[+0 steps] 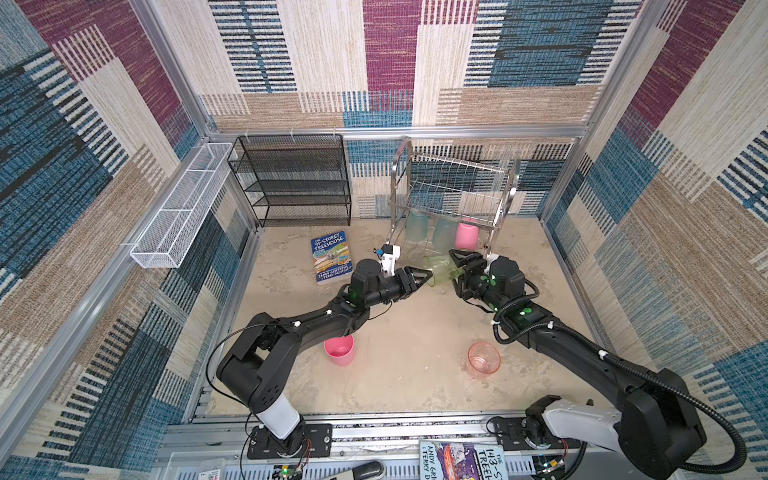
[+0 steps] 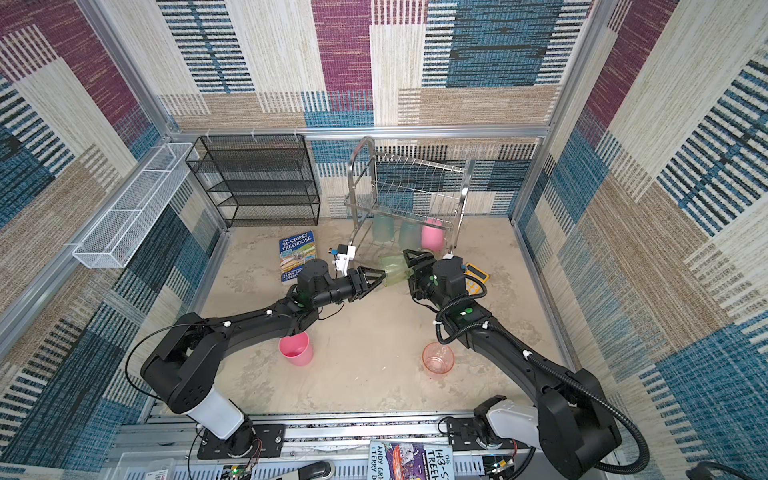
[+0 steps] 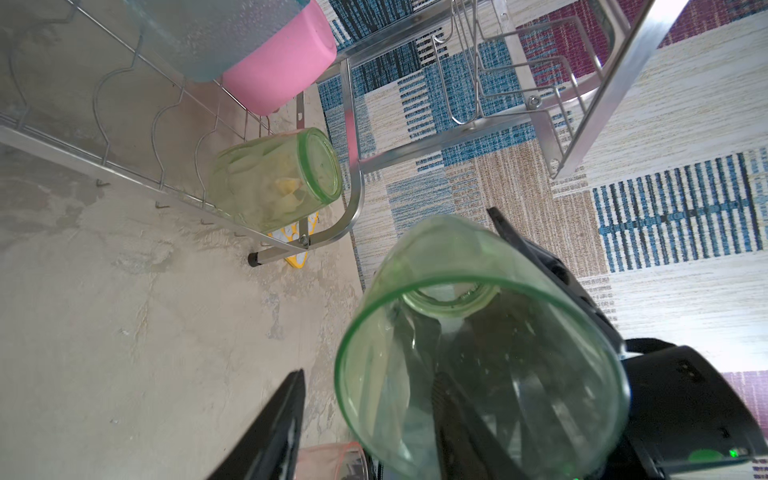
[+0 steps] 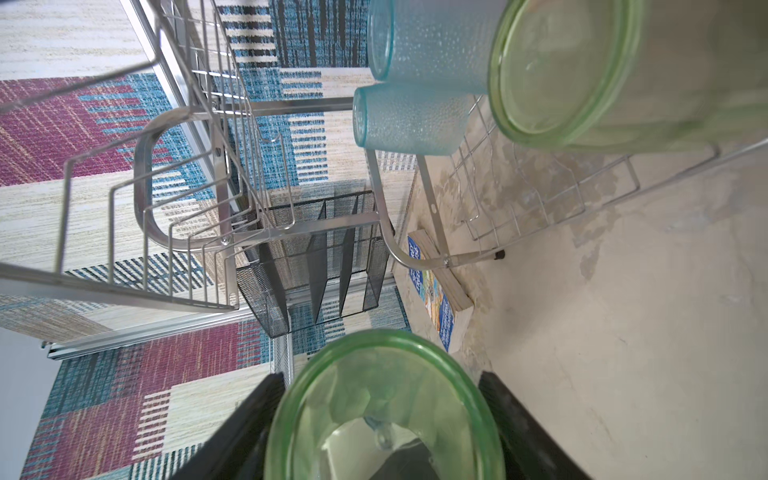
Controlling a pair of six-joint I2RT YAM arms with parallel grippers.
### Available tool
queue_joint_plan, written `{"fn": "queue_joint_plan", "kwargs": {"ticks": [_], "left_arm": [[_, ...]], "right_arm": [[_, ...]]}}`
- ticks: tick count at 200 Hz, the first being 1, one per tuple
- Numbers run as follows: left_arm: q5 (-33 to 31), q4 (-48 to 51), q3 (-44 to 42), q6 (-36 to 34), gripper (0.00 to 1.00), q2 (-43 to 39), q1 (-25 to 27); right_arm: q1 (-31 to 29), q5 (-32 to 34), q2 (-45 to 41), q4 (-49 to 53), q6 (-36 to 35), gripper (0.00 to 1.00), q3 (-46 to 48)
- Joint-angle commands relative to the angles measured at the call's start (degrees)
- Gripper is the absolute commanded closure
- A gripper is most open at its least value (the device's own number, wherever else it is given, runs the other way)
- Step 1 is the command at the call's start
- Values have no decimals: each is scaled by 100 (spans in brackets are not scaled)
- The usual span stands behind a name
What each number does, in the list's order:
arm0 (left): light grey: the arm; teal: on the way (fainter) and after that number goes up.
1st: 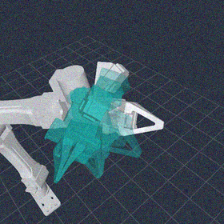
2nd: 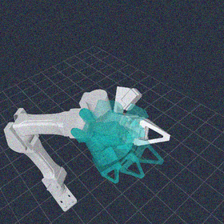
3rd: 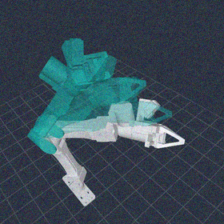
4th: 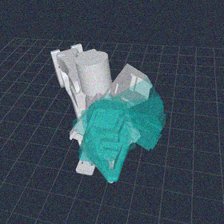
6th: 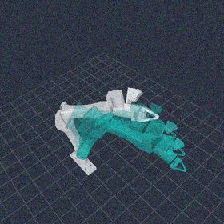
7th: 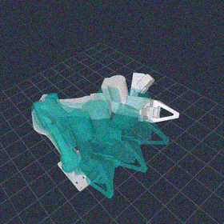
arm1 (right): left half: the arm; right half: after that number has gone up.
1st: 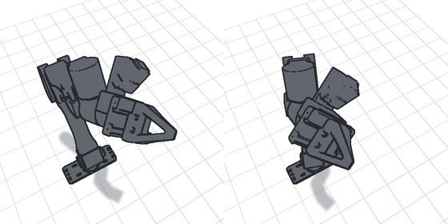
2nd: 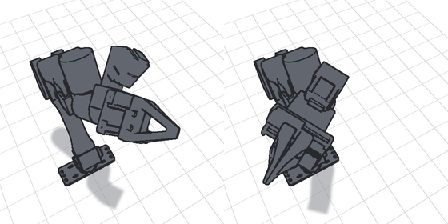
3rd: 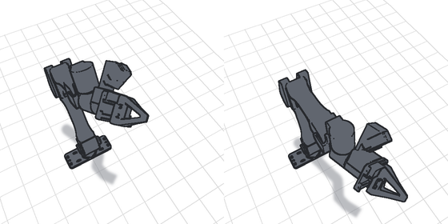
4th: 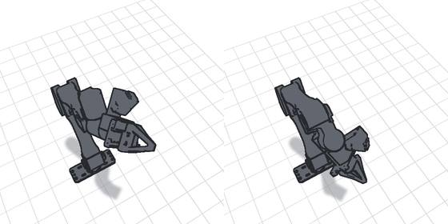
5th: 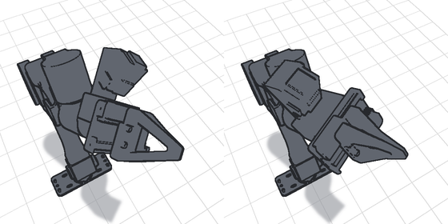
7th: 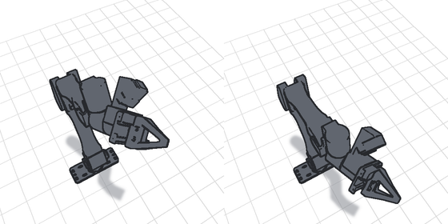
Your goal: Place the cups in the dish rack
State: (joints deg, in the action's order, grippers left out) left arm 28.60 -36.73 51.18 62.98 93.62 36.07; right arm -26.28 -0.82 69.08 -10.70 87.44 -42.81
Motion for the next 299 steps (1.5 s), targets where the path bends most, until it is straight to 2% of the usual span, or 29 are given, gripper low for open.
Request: {"fn": "queue_joint_plan", "kwargs": {"ticks": [1,29,75,122,157,206,226,264,299], "left_arm": [[-164,595,-48,-372,43,-214,-38],[-400,1384,-54,-690,35,-519,-122],[-740,2797,205,-1280,30,-875,-283],[-1757,4842,850,-2484,20,-1478,-320],[-2697,6356,1653,-3557,0,-1836,-346],[-2861,8378,3501,-4968,1,-1303,-456],[-2795,8460,3610,-5155,1,-1254,-588],[-2465,7532,2772,-5144,1,-1563,-741],[-2495,7285,2437,-5235,1,-1715,-843]], "right_arm": [[-17,410,15,126,-553,36,-112],[-65,675,98,270,-970,36,-240],[-269,1264,185,357,-1595,37,-416],[-633,2029,334,312,-2333,37,-612],[-888,2544,515,225,-2891,37,-706],[-1156,3124,1099,253,-3782,37,-1112],[-1254,3433,1409,292,-4226,37,-1352],[-1318,3904,1853,415,-4733,37,-1731],[-1406,4390,2193,398,-5203,37,-1981]]}}
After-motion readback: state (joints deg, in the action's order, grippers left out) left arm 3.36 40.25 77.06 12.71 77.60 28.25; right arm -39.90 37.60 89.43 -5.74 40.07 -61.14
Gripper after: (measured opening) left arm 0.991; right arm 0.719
